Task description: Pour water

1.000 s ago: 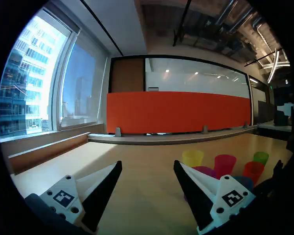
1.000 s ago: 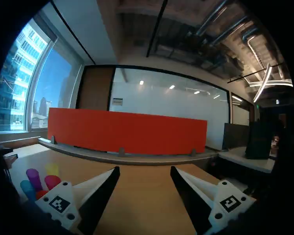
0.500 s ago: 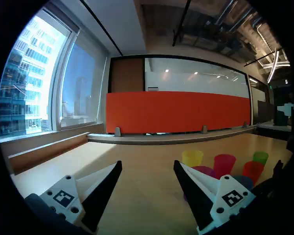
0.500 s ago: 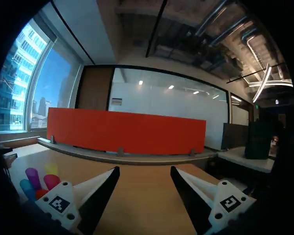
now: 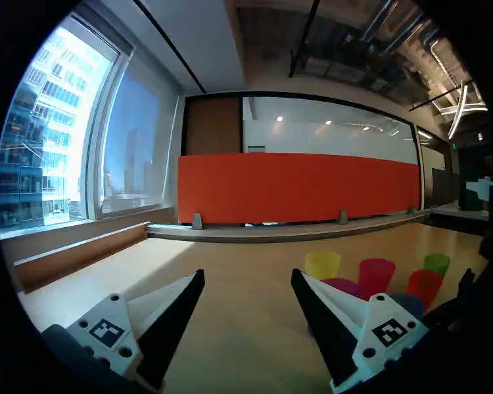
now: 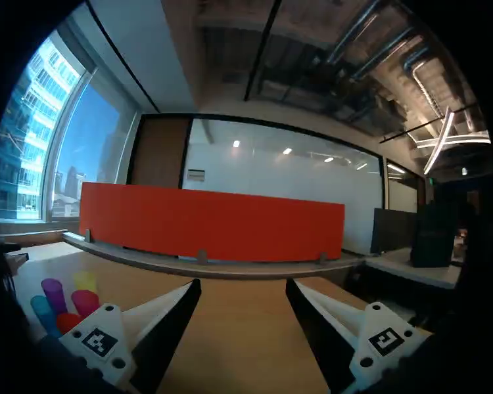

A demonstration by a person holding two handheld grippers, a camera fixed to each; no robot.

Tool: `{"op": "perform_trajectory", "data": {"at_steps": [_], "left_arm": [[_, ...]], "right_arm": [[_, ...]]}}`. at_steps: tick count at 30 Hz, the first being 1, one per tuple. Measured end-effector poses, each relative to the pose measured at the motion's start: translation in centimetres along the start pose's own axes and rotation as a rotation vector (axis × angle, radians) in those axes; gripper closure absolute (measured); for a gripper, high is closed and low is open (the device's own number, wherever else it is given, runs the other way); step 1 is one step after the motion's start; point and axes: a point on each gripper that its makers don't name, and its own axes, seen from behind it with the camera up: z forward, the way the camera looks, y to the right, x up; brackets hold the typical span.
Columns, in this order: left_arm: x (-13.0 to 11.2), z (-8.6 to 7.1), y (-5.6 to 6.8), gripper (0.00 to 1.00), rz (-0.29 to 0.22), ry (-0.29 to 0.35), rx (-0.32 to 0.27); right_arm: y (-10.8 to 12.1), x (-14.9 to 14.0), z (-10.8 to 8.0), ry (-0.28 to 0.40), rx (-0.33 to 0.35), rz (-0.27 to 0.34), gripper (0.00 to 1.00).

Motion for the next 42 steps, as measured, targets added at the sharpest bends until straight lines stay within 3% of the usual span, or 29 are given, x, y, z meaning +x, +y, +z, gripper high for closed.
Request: {"op": "perform_trajectory", "data": {"at_steps": [15,24,33,42], "left_arm": [[0.1,0.0,0.1,0.02,0.001,0.0,0.0],[0.0,0.0,0.0,0.02,0.0,0.0,0.0],[0.0,-0.1,0.0,0.02,0.001,0.0,0.0],[0.1,0.0,0.1,0.02,0.0,0.0,0.0]], "right_arm": [[-0.1,-3.1,1.4,0.004,0.04,0.087,0.0],[-0.9,-5.1,1.2,0.008,0.091,0.079,0.0],[-0.1,-5.8,1.6,0.021,0.087,0.104,0.0],[-0.3,-7.5,1.9,-0.019,0.101,0.103,0.0]]}}
